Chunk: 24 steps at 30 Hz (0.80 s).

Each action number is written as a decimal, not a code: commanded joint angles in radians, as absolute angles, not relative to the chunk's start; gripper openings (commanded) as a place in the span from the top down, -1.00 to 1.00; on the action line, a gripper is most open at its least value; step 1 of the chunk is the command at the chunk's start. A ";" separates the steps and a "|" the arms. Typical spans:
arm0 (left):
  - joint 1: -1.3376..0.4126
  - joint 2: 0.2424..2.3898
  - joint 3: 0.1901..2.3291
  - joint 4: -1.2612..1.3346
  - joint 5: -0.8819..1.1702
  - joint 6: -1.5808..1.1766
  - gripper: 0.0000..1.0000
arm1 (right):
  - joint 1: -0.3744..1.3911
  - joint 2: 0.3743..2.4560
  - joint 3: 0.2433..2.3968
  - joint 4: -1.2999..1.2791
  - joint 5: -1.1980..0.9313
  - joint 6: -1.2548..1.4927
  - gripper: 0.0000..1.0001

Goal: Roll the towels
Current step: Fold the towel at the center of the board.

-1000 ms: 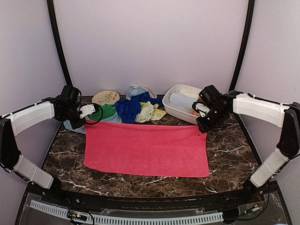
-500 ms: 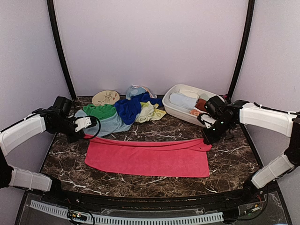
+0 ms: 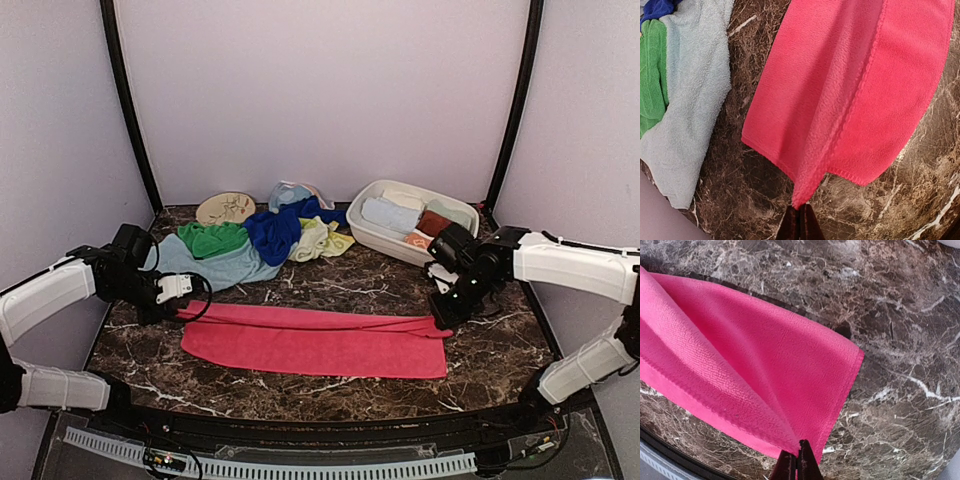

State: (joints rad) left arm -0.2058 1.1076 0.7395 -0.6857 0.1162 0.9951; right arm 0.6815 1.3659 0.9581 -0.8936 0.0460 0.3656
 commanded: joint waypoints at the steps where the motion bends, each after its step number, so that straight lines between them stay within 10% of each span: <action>1: -0.206 1.083 0.703 -0.727 0.137 1.017 1.00 | 0.725 1.324 0.913 -0.969 0.067 0.455 1.00; 20: -0.206 1.060 0.593 -0.740 0.120 1.064 1.00 | 0.863 1.365 0.829 -0.999 0.025 0.542 0.79; 24: -0.206 1.080 0.619 -0.801 0.131 1.066 0.27 | 0.883 1.327 0.811 -0.997 0.019 0.569 0.37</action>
State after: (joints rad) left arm -0.2058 1.0782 0.6060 -0.7136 0.1234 1.0592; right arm 0.8654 1.3727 0.8303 -0.9691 0.0200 0.5259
